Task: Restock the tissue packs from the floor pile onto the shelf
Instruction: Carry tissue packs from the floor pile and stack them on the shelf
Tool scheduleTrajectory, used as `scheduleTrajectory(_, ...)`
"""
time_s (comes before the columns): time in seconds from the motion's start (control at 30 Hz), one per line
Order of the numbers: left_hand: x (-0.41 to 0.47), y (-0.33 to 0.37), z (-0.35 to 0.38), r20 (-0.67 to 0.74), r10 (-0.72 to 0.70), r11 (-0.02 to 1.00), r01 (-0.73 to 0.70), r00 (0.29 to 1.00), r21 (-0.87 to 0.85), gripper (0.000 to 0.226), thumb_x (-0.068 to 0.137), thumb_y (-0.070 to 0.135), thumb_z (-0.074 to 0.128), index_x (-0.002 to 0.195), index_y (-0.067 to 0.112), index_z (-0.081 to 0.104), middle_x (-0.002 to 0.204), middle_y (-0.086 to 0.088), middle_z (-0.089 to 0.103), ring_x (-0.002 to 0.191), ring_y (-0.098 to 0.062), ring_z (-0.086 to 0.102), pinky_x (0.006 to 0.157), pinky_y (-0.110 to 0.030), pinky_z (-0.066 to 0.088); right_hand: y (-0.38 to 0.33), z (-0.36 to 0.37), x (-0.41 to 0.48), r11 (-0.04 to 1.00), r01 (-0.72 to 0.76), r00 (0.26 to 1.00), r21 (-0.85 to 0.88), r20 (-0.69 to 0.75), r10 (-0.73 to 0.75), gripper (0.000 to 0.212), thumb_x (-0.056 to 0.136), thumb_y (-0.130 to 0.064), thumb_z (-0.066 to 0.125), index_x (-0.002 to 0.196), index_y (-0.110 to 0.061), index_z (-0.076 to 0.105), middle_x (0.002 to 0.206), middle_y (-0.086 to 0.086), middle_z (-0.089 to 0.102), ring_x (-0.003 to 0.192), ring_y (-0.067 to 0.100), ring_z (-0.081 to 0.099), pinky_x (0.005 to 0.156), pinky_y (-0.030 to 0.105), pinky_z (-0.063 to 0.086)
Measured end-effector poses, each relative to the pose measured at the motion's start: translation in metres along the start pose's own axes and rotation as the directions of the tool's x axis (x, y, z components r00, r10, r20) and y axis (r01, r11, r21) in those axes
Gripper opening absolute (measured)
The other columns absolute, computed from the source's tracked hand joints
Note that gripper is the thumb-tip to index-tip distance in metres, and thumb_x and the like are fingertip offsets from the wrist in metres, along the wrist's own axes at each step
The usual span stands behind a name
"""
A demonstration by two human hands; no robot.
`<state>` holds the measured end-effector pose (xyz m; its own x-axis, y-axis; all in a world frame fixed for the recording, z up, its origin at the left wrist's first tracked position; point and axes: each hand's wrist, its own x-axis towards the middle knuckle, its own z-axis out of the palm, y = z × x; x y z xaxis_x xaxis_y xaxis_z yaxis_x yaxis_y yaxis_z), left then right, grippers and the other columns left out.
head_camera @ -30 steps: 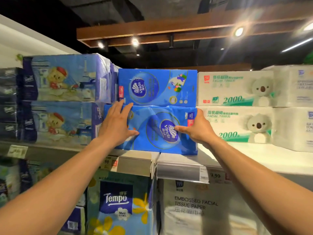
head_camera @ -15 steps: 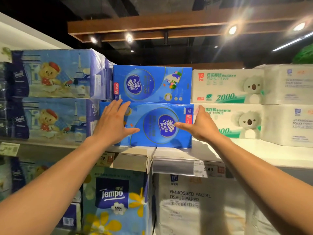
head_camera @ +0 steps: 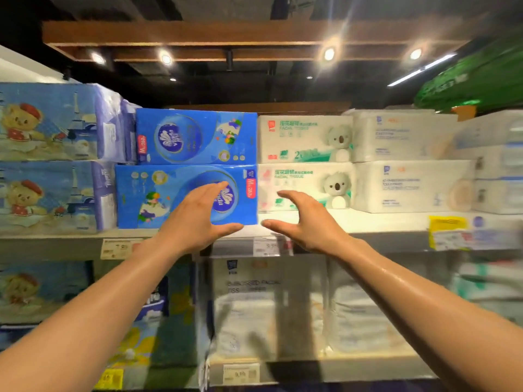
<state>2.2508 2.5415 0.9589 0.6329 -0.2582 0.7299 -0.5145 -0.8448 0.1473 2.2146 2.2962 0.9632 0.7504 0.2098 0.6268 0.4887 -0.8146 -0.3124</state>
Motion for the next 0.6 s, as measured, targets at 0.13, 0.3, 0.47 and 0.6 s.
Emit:
scheduleTrajectory(0.13, -0.016, 0.079, 0.022, 0.1, 0.063, 0.995, -0.055, 0.993, -0.087, 0.097, 0.069, 0.067, 0.074, 0.148, 0.021, 0.042, 0.148, -0.003, 0.049, 0.136, -0.022, 0.045, 0.112, -0.03, 0.03, 0.027, -0.047, -0.072, 0.999, -0.037, 0.999, -0.007, 0.035, 0.037, 0.075, 0.085, -0.053, 0.071, 0.146, -0.015, 0.049, 0.149, 0.003, 0.052, 0.139, 0.017, 0.045, 0.114, 0.026, 0.031)
scheduleTrajectory(0.3, -0.057, 0.201, 0.065, 0.222, 0.207, 0.965, -0.161, 0.953, -0.206, 0.112, 0.057, 0.093, 0.047, 0.144, 0.023, 0.048, 0.146, 0.0, 0.053, 0.132, -0.018, 0.05, 0.112, -0.029, 0.034, 0.075, -0.124, -0.193, 0.977, -0.213, 0.977, -0.032, 0.0, 0.213, 0.069, 0.089, -0.052, 0.068, 0.145, -0.015, 0.051, 0.148, 0.004, 0.053, 0.136, 0.018, 0.047, 0.109, 0.024, 0.032)
scheduleTrajectory(0.47, -0.111, 0.356, 0.105, 0.349, 0.368, 0.905, -0.246, 0.862, -0.346, 0.123, 0.052, 0.102, 0.036, 0.145, 0.021, 0.048, 0.147, 0.0, 0.052, 0.133, -0.017, 0.049, 0.108, -0.025, 0.033, 0.133, -0.209, -0.336, 0.909, -0.404, 0.912, -0.104, 0.028, 0.409, 0.067, 0.091, -0.051, 0.066, 0.143, -0.012, 0.051, 0.147, 0.01, 0.053, 0.135, 0.024, 0.048, 0.111, 0.032, 0.036)
scheduleTrajectory(0.6, -0.144, 0.486, 0.136, 0.401, 0.506, 0.833, -0.311, 0.764, -0.458, 0.12, 0.055, 0.095, 0.042, 0.146, 0.018, 0.047, 0.147, -0.006, 0.051, 0.133, -0.023, 0.05, 0.108, -0.028, 0.034, 0.164, -0.281, -0.457, 0.8, -0.582, 0.808, -0.148, 0.007, 0.589, 0.067, 0.093, -0.049, 0.065, 0.145, -0.01, 0.049, 0.148, 0.01, 0.052, 0.137, 0.023, 0.047, 0.111, 0.027, 0.032)
